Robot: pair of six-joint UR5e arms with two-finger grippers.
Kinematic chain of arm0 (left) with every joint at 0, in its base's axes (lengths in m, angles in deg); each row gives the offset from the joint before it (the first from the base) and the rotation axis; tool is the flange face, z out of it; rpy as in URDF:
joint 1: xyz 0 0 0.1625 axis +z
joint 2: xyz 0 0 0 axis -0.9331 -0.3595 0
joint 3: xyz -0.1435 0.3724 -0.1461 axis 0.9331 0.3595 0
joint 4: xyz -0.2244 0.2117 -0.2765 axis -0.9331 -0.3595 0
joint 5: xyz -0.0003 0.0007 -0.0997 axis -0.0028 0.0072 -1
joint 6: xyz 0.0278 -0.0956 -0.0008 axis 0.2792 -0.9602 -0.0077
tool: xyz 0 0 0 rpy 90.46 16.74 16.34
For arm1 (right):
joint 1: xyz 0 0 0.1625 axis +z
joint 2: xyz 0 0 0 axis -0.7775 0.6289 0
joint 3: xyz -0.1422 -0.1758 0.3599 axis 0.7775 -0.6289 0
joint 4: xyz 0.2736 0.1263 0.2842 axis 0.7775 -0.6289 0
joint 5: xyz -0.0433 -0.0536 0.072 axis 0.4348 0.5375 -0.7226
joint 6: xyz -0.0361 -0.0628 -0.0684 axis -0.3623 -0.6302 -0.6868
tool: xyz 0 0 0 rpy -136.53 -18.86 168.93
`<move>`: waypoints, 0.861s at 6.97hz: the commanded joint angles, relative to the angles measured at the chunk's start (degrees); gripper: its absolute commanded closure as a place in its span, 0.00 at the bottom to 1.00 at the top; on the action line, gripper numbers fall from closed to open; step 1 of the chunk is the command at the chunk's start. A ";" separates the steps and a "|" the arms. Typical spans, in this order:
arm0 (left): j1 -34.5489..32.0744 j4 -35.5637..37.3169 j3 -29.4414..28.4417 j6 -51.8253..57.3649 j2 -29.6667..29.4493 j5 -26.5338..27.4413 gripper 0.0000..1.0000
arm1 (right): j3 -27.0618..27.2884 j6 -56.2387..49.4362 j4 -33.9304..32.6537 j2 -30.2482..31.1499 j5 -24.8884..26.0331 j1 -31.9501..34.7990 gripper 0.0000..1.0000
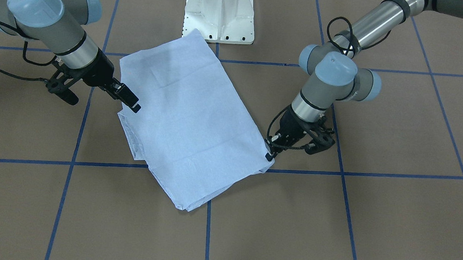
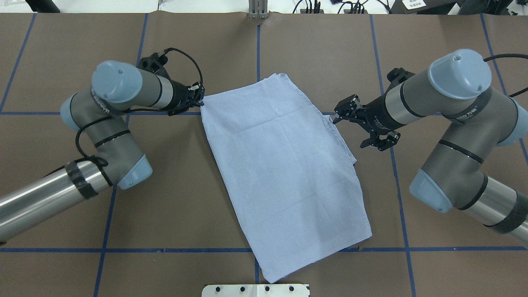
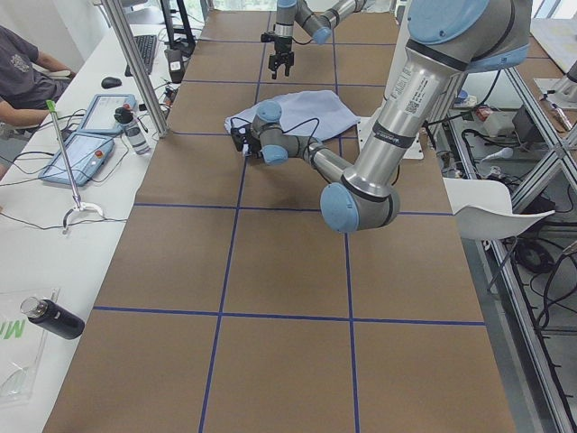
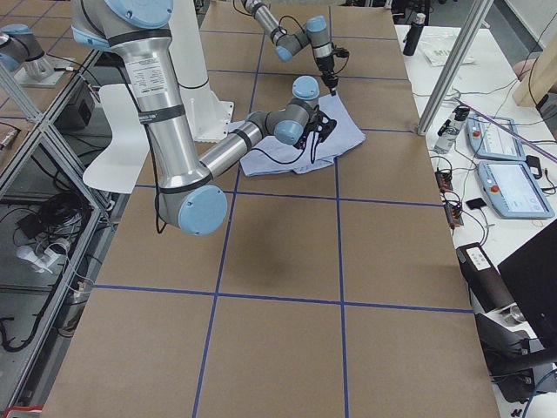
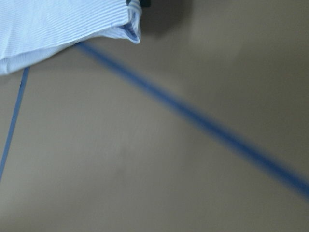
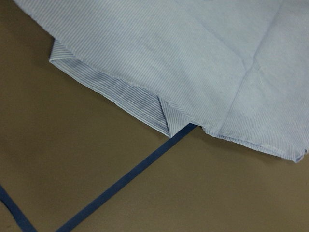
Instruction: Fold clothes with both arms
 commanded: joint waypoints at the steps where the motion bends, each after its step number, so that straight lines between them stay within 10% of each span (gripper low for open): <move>1: -5.19 -6.31 -17.28 4.79 -10.68 0.10 1.00 | 0.04 0.02 0.33 0.00 0.00 -0.73 0.00; 4: -6.08 -10.21 -25.75 7.60 -15.53 0.27 1.00 | 0.04 0.10 0.60 -1.14 1.83 -5.47 0.00; 5: -6.69 -10.66 -26.04 9.27 -15.81 0.10 0.39 | 0.22 1.58 0.60 -1.32 7.94 -9.58 0.00; 6: -6.87 -10.66 -26.13 9.72 -16.68 0.01 0.38 | 0.39 6.56 0.60 -1.32 14.61 -13.62 0.00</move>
